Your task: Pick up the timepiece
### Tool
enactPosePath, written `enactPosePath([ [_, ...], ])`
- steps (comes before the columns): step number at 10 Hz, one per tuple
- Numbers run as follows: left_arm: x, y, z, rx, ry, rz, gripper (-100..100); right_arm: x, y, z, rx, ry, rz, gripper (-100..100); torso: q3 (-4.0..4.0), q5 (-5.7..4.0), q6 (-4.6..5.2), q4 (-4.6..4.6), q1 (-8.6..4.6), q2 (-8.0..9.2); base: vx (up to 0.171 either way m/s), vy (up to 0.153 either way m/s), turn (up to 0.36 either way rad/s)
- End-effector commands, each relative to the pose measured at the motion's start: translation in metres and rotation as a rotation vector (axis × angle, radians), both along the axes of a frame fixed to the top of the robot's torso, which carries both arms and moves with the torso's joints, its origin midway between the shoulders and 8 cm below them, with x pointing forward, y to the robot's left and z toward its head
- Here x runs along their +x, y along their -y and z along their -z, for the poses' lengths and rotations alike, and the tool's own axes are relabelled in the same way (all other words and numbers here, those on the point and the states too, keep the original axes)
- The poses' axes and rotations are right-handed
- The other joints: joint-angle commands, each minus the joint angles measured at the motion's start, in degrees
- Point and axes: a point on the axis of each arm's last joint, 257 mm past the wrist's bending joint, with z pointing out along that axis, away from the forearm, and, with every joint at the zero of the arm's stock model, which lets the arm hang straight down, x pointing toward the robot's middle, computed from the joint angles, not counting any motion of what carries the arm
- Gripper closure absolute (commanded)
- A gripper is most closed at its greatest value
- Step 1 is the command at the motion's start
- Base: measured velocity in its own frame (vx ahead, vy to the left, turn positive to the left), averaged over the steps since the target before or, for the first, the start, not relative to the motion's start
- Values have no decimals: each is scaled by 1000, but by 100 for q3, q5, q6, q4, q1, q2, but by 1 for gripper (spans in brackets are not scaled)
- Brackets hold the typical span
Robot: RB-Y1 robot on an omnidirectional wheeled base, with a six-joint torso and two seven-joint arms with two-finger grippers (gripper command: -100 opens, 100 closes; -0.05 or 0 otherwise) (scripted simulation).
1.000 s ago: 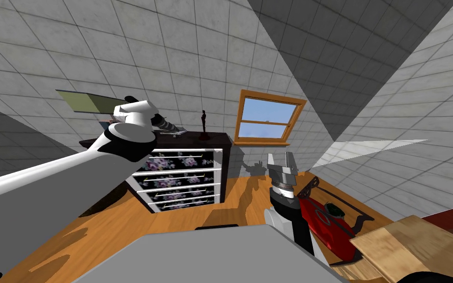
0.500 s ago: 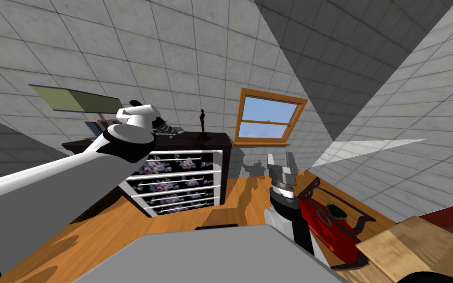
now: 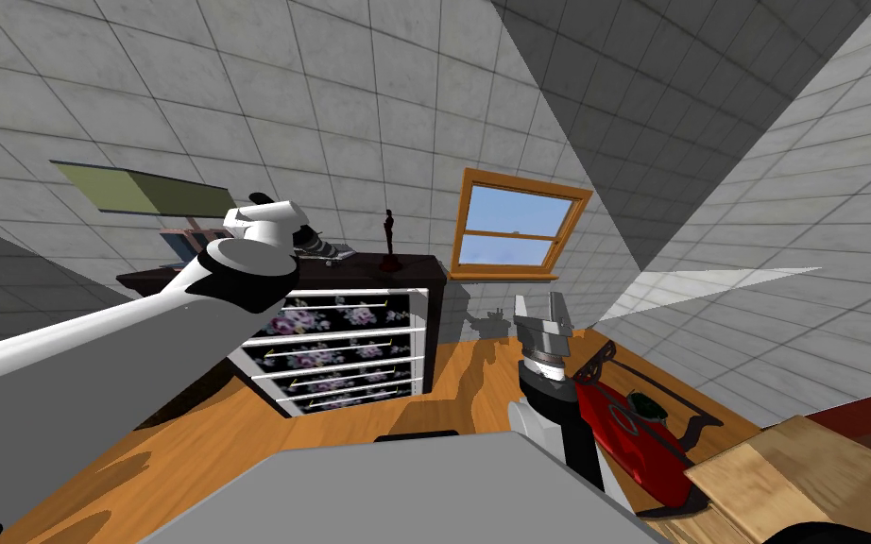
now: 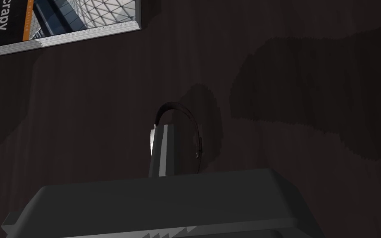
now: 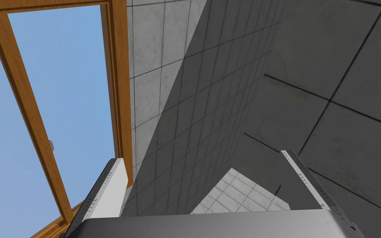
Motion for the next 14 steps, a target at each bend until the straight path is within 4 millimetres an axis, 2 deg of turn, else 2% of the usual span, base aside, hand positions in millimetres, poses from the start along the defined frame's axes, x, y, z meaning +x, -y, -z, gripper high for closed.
enactPosePath([
  [1,0,0,0,0,0,0,100,0,0,0,0,0,0,0,0,0,0,0,0,0,0,0,0],
  [2,0,0,0,0,0,0,100,0,0,0,0,0,0,0,0,0,0,0,0,0,0,0,0],
  [4,1,-2,-2,16,-4,-4,-100,0,0,0,0,0,0,0,0,0,0,0,0,0,2,-9,-101],
  [8,2,-4,-1,47,-22,-10,-100,0,0,0,0,0,0,0,-6,-5,6,-3,-13,-10,30,-8,-240],
  [10,-1,-9,6,39,-28,-18,-100,0,0,0,0,0,0,0,-15,6,-11,-6,18,-26,45,24,235],
  [14,-6,-15,10,41,-33,-26,-100,0,0,0,0,0,0,0,24,-3,-7,11,-15,39,-69,-51,215],
])
